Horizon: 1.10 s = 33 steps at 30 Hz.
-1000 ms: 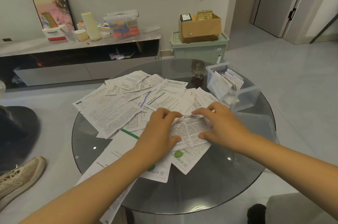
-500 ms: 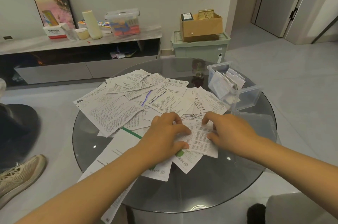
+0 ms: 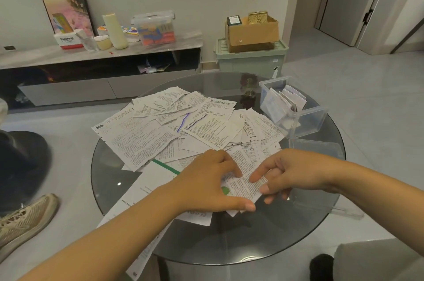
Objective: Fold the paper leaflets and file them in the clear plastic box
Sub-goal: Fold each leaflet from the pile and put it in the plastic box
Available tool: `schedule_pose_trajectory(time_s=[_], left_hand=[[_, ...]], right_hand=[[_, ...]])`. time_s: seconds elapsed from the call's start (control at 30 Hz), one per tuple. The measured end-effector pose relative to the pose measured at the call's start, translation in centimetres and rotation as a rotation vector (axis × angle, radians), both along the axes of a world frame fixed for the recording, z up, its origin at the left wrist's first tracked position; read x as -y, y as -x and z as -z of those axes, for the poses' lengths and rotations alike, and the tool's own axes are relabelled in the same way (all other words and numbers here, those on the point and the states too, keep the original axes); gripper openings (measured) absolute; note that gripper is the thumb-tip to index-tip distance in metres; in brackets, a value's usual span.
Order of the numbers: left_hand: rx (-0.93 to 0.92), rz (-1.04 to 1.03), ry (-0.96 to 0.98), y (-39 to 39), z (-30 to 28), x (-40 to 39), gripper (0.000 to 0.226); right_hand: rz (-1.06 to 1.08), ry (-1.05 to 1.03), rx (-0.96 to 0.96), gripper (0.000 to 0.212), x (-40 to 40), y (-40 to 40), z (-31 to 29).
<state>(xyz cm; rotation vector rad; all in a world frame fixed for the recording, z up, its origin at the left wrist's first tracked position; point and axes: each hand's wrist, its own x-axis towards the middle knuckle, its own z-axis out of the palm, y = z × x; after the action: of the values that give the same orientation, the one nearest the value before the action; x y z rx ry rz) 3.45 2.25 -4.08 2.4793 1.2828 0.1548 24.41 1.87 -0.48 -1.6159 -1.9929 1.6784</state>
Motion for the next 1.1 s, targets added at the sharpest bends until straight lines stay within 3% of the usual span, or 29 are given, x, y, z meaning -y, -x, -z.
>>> schedule_pose_trajectory(time_s=[0.1,0.2,0.37,0.47,0.53,0.67,0.7,0.87,1.1], left_hand=[[-0.048,0.014,-0.032,-0.1,0.3,0.1,0.09],[-0.064,0.017,-0.034,-0.2,0.1,0.1,0.082],[0.062,-0.026,0.046,-0.1,-0.3,0.0,0.067],[0.134,-0.079,0.072,-0.1,-0.4,-0.2,0.056],[0.176,-0.148,0.081,-0.2,-0.4,-0.3,0.045],[0.224,-0.261,0.071,-0.3,-0.2,-0.7,0.016],[0.231,-0.273,0.068,-0.3,-0.1,-0.8,0.015],[0.229,-0.277,0.074,-0.3,0.8,-1.1,0.064],[0.101,-0.203,-0.071,-0.4,1.1,-1.5,0.043]], right_hand=[[-0.022,0.014,-0.009,0.028,-0.2,-0.2,0.1],[0.0,-0.01,-0.063,0.028,-0.3,-0.2,0.0],[0.051,-0.119,-0.13,0.022,-0.7,0.3,0.0],[0.123,-0.346,-0.009,0.008,-1.2,0.9,0.9],[0.151,-0.501,0.123,0.014,-1.6,1.2,1.8],[0.166,-0.618,0.265,0.028,-2.2,2.0,2.8],[0.164,-0.635,0.293,0.028,-2.2,2.1,2.9],[0.152,-0.647,0.404,0.029,-2.3,2.4,3.6],[0.01,-0.795,0.413,0.039,-2.0,2.7,3.7]])
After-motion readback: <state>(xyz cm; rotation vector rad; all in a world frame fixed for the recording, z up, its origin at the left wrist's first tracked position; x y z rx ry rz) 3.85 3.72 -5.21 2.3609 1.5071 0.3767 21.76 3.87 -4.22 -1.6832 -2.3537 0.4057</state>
